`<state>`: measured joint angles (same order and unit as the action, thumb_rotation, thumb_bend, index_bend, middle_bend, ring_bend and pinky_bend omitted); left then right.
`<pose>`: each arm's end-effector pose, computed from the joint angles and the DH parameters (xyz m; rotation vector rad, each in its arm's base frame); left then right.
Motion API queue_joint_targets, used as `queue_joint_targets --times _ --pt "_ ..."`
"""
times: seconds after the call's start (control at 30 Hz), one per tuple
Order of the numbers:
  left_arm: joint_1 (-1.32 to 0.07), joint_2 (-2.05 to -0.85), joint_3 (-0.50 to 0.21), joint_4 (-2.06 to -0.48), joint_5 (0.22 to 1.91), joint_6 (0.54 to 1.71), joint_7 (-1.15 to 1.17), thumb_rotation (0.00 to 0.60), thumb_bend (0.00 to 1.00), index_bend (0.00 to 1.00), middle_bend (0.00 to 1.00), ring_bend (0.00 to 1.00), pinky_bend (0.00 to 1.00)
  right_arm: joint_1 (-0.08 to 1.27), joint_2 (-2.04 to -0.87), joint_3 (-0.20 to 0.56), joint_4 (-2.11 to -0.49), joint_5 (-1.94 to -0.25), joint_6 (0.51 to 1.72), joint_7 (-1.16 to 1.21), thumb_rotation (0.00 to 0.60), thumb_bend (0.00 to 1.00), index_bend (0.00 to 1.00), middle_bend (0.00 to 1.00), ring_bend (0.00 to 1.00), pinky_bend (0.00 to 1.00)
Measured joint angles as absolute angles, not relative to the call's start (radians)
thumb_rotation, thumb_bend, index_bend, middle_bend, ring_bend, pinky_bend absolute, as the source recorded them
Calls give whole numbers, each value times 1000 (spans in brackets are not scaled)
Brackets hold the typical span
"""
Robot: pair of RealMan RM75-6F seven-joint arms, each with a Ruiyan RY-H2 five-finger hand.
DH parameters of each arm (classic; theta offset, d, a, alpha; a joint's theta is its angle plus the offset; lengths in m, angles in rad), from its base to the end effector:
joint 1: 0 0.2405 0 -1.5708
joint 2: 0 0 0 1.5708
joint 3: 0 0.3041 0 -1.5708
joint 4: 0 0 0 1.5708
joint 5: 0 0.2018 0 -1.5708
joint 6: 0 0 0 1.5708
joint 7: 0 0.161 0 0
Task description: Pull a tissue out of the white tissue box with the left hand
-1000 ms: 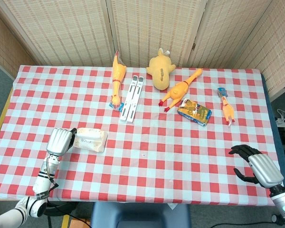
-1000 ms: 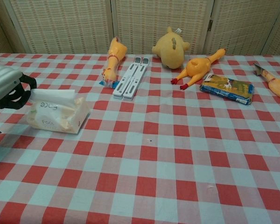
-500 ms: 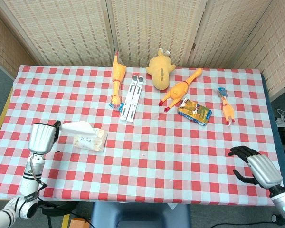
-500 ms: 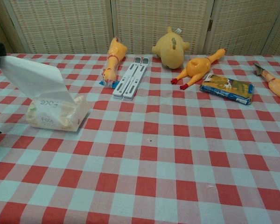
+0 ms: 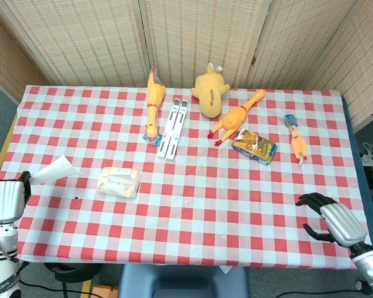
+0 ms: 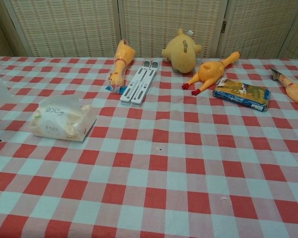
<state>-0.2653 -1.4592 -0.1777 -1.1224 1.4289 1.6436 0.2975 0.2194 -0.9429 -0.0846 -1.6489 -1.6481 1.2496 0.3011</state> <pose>-0.3558 0.2884 0.1558 -1.2538 -0.3379 -0.7985 -0.3377 -0.2091 0.1879 1.6837 -1.1822 0.8658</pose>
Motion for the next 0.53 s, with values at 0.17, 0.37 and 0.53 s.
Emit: queue_joint_targets --times 0.17,0.37,0.53 --pt "-241 -1466 -161 -1117 1422 1638 230 600 554 382 925 957 939 219 -947 -82 -1650 -1640 1248 291 600 311 312 230 151 274" --pt "-214 -1477 -124 -1113 1439 1622 145 600 497 213 912 952 937 217 -947 -82 -1651 -1642 1254 293 600 311 312 230 151 274" --pt "-211 -1467 -112 -1122 1454 1604 115 600 484 152 906 949 937 216 -954 -75 -1649 -1627 1256 283 600 311 312 230 151 274"
